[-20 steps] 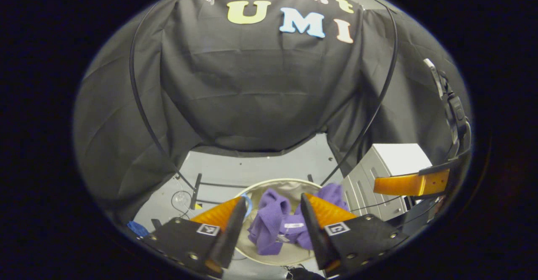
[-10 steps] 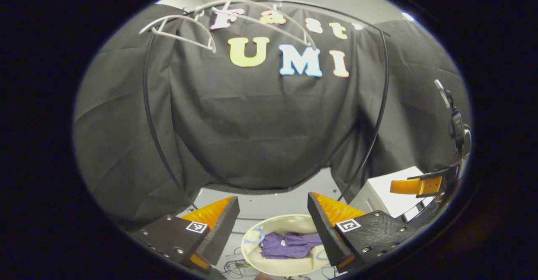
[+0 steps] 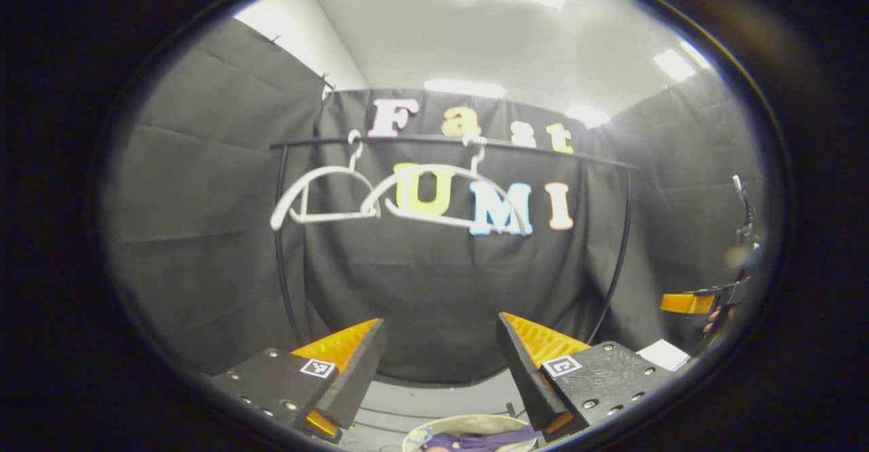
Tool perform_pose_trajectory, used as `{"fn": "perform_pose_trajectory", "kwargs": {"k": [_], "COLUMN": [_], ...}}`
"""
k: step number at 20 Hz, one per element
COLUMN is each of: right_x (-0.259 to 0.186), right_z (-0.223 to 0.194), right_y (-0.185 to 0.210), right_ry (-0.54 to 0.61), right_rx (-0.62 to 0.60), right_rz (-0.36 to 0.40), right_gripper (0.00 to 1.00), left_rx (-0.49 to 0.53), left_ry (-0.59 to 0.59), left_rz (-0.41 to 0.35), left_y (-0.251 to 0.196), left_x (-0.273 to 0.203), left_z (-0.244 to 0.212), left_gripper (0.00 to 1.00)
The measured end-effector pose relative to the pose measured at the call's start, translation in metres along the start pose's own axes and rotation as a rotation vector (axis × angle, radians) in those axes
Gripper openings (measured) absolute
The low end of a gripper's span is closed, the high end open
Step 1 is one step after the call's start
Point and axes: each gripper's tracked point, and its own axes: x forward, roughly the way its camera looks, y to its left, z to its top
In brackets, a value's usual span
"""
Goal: Grasp the clothes on the hanger with both hands and then place them into the laundry hamper below.
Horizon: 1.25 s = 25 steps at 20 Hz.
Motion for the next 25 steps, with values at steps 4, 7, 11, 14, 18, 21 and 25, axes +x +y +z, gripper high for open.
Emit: {"fn": "perform_pose_trajectory", "kwargs": {"k": [4, 7, 11, 14, 18, 21, 25], "right_x": [-0.020, -0.036, -0.029, -0.011, 0.012, 0.014, 0.014], "right_z": [0.055, 0.074, 0.093, 0.097, 0.107, 0.115, 0.115], "right_y": [-0.015, -0.030, -0.049, -0.047, -0.027, -0.008, 0.009], "right_ry": [-0.135, -0.190, -0.244, -0.215, -0.200, -0.213, -0.208], "right_rx": [-0.050, -0.064, -0.061, -0.041, -0.043, -0.049, -0.057], "right_rz": [-0.020, -0.045, -0.090, -0.062, -0.016, 0.011, 0.038], "right_gripper": [0.91, 1.00, 0.95, 0.95, 0.91, 0.91, 0.95], "left_rx": [-0.067, -0.055, -0.031, -0.013, 0.011, -0.022, -0.075], "left_ry": [-0.055, -0.075, -0.101, -0.131, -0.074, -0.054, -0.085], "left_rz": [0.042, 0.071, 0.056, 0.025, 0.039, 0.073, 0.082], "left_y": [0.023, 0.029, 0.023, 0.004, 0.004, 0.011, 0.021], "left_x": [-0.033, -0.040, -0.059, -0.063, -0.055, -0.056, -0.070], "left_z": [0.040, 0.046, 0.050, 0.054, 0.031, 0.020, 0.020], "left_gripper": [0.99, 0.99, 0.99, 0.94, 0.99, 0.94, 0.99]}}
